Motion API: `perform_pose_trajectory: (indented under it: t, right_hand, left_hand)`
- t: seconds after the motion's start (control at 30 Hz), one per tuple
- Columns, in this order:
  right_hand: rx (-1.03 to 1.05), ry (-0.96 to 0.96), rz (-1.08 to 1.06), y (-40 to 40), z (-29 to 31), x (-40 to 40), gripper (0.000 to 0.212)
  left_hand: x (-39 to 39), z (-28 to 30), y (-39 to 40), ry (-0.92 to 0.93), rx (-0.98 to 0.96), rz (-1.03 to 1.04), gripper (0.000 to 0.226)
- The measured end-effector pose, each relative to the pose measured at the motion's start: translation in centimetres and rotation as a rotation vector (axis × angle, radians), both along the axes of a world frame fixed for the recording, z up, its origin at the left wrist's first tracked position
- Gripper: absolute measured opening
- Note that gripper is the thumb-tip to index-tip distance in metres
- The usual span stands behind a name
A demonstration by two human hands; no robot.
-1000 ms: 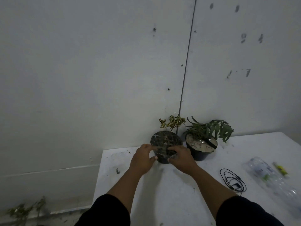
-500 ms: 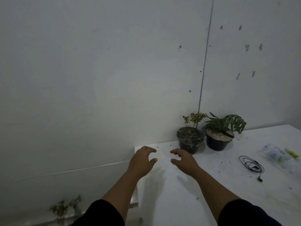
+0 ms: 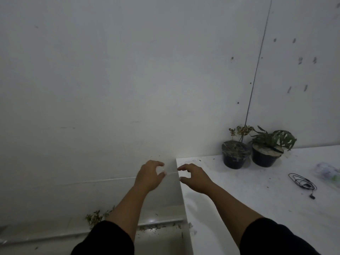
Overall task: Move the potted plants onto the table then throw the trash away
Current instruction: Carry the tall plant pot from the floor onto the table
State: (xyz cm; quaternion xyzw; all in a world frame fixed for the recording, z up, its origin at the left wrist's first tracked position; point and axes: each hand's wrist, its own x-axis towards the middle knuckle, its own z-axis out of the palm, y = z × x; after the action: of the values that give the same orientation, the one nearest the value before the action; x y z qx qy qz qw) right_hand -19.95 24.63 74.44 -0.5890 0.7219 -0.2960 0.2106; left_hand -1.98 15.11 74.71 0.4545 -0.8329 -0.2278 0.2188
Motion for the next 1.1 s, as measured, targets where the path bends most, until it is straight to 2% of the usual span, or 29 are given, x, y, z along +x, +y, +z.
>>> perform_pose_trajectory:
  t: [0.17, 0.33, 0.53, 0.7, 0.93, 1.1]
  right_hand:
    - [0.006, 0.028, 0.035, 0.6, 1.8, 1.5, 0.039]
    - [0.026, 0.015, 0.102, 1.7, 0.5, 4.5, 0.039]
    - [0.132, 0.023, 0.205, 1.9, -3.0, 11.0, 0.040]
    - [0.178, -0.007, 0.220, -1.2, -4.6, 16.3, 0.040]
    - [0.191, -0.058, 0.218, -9.5, -6.5, 27.1, 0.043]
    - [0.211, -0.098, 0.178, -14.1, -8.9, 32.2, 0.043]
  left_hand:
    - [3.9, 1.2, 1.3, 0.082, 0.043, 0.084, 0.040]
    - [7.4, -0.2, 4.1, 0.179, 0.125, 0.167, 0.039]
    - [15.1, -3.8, 6.9, 0.018, 0.236, 0.218, 0.042]
    - [22.1, -3.8, 4.0, -0.022, 0.261, 0.269, 0.044]
    - [32.5, -4.8, -3.9, -0.145, 0.236, 0.292, 0.046]
    - [37.4, -6.8, -8.7, -0.227, 0.323, 0.240, 0.048]
